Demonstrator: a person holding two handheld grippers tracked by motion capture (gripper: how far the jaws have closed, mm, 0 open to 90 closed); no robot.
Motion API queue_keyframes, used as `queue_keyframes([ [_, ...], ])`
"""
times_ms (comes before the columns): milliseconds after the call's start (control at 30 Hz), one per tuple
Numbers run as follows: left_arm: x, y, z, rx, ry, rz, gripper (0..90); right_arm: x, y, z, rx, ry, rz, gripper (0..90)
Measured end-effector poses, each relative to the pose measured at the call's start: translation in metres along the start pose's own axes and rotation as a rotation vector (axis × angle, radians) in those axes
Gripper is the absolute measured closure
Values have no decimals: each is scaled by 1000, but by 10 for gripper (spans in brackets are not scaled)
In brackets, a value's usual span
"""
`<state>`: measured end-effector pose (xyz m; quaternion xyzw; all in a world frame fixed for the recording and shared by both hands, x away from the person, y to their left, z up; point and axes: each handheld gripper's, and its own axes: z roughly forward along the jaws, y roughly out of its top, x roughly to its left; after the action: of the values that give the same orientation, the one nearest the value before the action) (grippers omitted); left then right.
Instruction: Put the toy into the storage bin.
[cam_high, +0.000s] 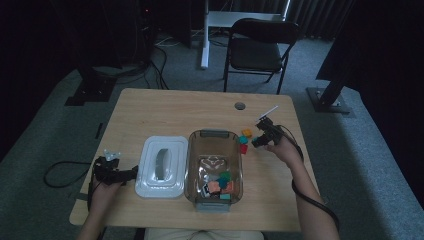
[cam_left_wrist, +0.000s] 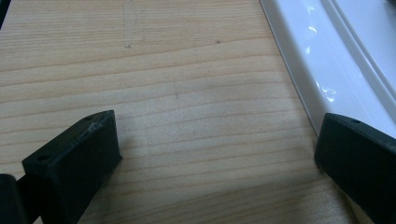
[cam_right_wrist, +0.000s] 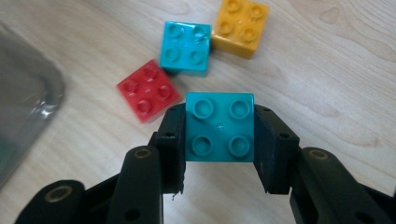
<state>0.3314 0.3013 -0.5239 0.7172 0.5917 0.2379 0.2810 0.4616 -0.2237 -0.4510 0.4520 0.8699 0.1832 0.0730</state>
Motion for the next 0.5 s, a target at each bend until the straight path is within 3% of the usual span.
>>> queue_keyframes([
  [267,0,0,0,0,0,0,5,16,-15,-20,-22,18,-45,588],
  [500,0,0,0,1,0,0,5,31,-24,-48,-67,36,-93,588],
])
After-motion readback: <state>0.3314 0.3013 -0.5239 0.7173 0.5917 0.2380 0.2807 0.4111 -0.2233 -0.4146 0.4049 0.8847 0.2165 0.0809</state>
